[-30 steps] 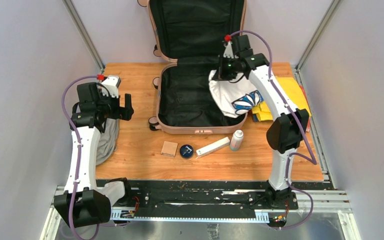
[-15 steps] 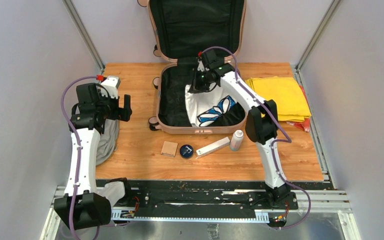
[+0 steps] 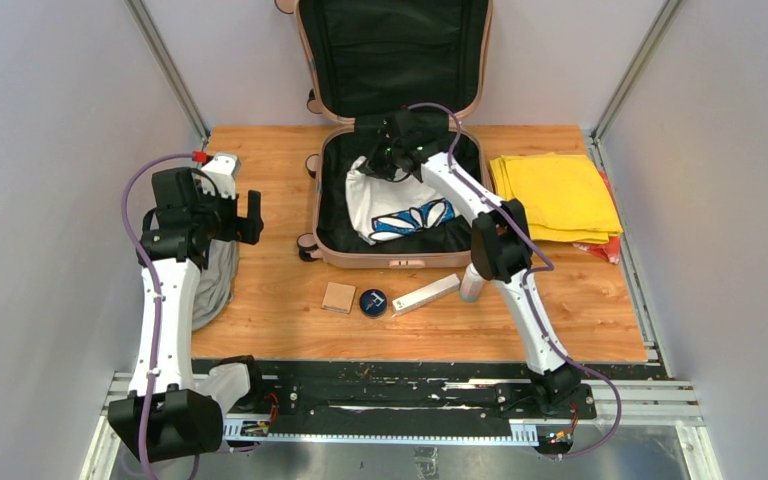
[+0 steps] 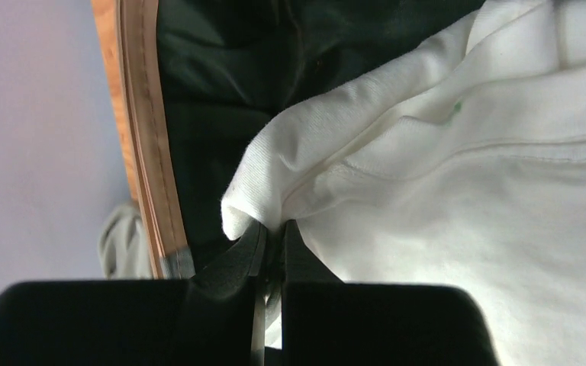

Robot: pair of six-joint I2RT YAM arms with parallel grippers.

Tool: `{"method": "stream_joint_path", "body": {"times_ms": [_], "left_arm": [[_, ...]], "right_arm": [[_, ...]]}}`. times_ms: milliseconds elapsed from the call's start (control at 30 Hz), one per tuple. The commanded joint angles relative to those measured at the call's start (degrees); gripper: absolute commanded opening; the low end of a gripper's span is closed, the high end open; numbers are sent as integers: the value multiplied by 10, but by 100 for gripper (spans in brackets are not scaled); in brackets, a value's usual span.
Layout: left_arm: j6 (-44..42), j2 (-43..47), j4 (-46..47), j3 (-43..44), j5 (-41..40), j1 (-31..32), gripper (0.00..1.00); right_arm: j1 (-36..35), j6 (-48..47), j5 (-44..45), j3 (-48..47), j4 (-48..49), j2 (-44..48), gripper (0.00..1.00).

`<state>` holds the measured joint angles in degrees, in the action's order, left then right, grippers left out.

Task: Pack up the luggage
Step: Place the clothes in the luggage.

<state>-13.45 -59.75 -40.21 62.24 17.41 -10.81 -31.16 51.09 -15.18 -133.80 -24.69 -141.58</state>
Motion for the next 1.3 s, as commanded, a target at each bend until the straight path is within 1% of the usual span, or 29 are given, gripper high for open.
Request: {"method": "stream_joint_path", "body": {"times_ms": [0,100,200,300,400,467,500,533,567,600,667,733,800,933,967,1100,1200,1233,1267], "left_arm": [[-6,14,-17,-6,-7,-4,100],[-12,17,-23,-8,-11,-5,100],[-18,21,-27,-9,-15,-4,100],[-23,26,-31,-10,-19,-5,100],[-25,31,-32,-9,-20,-5,100],[-25,32,-32,-11,-20,-4,100],[-24,33,-33,-11,-19,-4,100],[-23,33,-34,-12,-18,-5,100],[-24,34,-36,-13,-16,-5,100],[-25,34,-39,-12,-13,-4,100],[-29,39,-46,-12,-5,-5,100],[-35,46,-54,-12,0,-5,100],[-36,53,-58,-12,2,-4,100],[-38,64,-64,-6,3,-5,100],[-39,66,-67,-3,3,-5,100],[-48,68,-80,3,4,-5,100],[-54,67,-84,4,6,-4,100],[-55,65,-85,5,8,-4,100],[-55,63,-86,6,11,-4,100]], "right_arm": [[-26,102,94,-12,63,-25,0],[-32,140,145,-2,92,-30,0],[-36,174,179,-12,122,-42,0],[-37,203,190,-45,130,-64,0],[-41,213,192,-71,121,-86,0],[-42,210,195,-66,111,-88,0],[-43,206,195,-57,108,-85,3],[-43,200,197,-48,105,-81,13],[-43,190,204,-38,97,-74,27],[-43,179,213,-29,93,-65,39],[-41,148,230,-18,88,-43,60],[-37,110,239,-20,83,-29,83],[-31,62,243,-26,75,-16,99],[-20,-30,237,-14,58,23,100],[-16,-53,230,-1,56,37,98],[-7,-161,220,76,47,114,85],[-2,-241,256,154,30,190,79],[-2,-272,276,175,20,216,79],[-1,-301,297,196,11,243,81]]}}
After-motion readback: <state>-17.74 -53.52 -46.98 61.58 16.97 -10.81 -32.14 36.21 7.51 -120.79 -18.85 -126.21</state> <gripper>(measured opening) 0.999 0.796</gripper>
